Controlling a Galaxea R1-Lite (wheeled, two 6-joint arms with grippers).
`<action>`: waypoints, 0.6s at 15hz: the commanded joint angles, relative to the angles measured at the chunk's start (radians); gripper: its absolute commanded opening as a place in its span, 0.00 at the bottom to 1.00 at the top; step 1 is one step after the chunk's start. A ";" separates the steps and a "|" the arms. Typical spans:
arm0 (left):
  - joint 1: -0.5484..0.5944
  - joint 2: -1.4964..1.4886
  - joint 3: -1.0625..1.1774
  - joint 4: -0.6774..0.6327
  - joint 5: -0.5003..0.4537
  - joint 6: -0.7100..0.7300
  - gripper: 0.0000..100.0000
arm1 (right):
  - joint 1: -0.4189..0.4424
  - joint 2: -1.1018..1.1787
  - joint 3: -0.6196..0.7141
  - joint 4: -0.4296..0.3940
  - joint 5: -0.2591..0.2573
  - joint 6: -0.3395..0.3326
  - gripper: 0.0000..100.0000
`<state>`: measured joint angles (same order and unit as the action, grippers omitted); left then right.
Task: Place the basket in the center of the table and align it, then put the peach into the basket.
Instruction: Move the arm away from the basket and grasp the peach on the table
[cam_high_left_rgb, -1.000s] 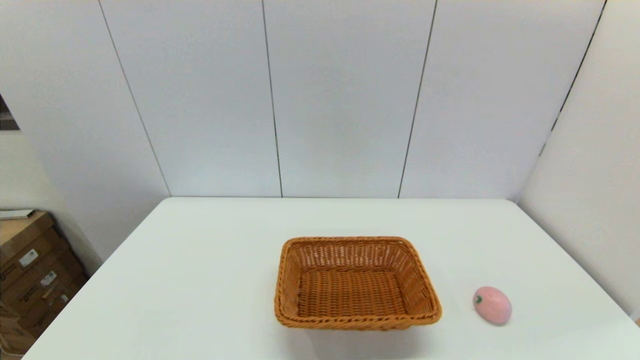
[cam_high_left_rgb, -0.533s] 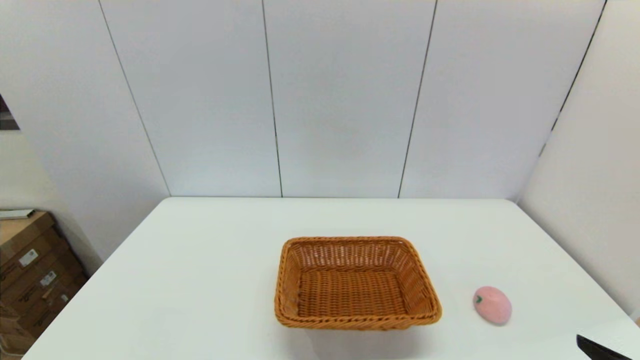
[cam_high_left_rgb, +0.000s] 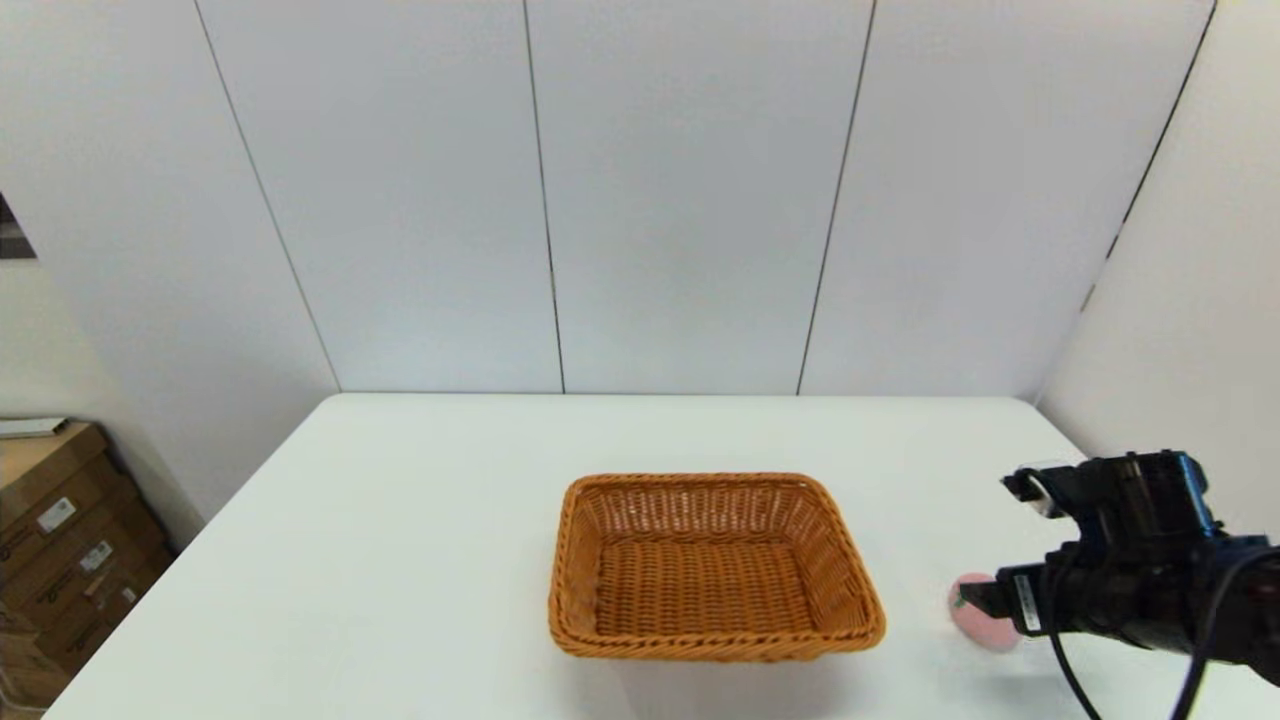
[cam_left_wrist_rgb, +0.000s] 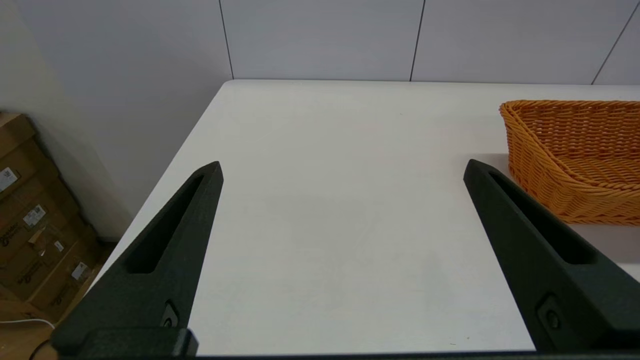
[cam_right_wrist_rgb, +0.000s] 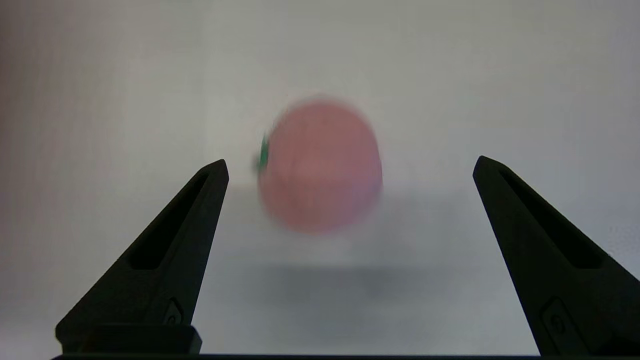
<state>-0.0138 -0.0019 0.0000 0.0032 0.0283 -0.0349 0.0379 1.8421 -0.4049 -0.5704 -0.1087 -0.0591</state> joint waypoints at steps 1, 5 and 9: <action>0.000 0.000 0.000 -0.002 0.002 -0.008 1.00 | 0.007 0.204 -0.038 -0.152 -0.009 0.027 1.00; 0.000 0.000 0.000 -0.002 0.002 -0.011 1.00 | 0.007 0.210 -0.035 -0.151 -0.009 0.039 1.00; 0.000 0.000 0.000 -0.003 0.002 -0.020 1.00 | 0.004 0.170 -0.032 -0.141 -0.014 0.036 1.00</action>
<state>-0.0138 -0.0013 0.0000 0.0009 0.0302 -0.0547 0.0428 2.0436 -0.4377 -0.7138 -0.1215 -0.0202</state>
